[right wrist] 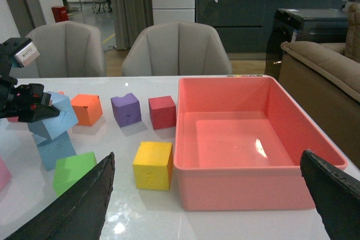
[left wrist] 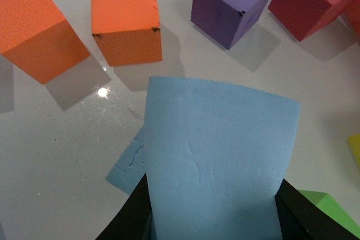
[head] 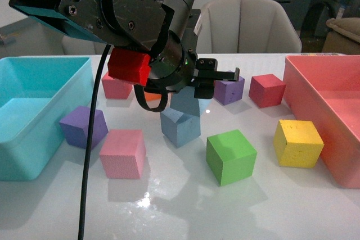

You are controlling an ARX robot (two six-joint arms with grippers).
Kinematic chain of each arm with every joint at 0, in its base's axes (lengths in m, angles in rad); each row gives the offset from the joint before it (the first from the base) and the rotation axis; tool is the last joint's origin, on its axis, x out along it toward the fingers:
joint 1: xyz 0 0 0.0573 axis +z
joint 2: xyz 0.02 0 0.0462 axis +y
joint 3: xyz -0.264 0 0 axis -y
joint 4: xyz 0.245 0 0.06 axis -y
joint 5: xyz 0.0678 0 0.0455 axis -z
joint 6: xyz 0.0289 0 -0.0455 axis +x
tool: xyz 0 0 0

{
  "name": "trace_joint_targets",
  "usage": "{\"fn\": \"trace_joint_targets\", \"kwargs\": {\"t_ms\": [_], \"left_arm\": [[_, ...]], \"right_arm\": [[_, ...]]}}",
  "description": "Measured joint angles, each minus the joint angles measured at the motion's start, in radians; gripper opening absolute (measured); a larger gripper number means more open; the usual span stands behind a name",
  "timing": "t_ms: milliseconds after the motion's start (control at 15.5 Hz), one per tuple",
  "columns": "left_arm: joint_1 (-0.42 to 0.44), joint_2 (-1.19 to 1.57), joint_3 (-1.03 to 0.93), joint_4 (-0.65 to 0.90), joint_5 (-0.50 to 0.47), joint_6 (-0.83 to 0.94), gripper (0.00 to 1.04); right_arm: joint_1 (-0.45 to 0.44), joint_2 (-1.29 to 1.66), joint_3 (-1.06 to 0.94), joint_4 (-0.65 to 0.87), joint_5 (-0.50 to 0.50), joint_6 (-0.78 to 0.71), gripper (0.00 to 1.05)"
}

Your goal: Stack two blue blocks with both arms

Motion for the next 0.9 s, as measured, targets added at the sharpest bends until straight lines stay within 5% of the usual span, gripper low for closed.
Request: {"fn": "trace_joint_targets", "kwargs": {"t_ms": [646,905], "left_arm": [[0.043,0.048,-0.008,0.033,0.0,-0.037,0.4],[0.039,0.056,-0.008,0.041,0.015,-0.044,0.81]], "right_arm": [[0.0,0.0,0.0,0.0,0.0,0.0,0.98],[0.0,0.0,0.0,0.0,0.0,0.0,0.98]]}}
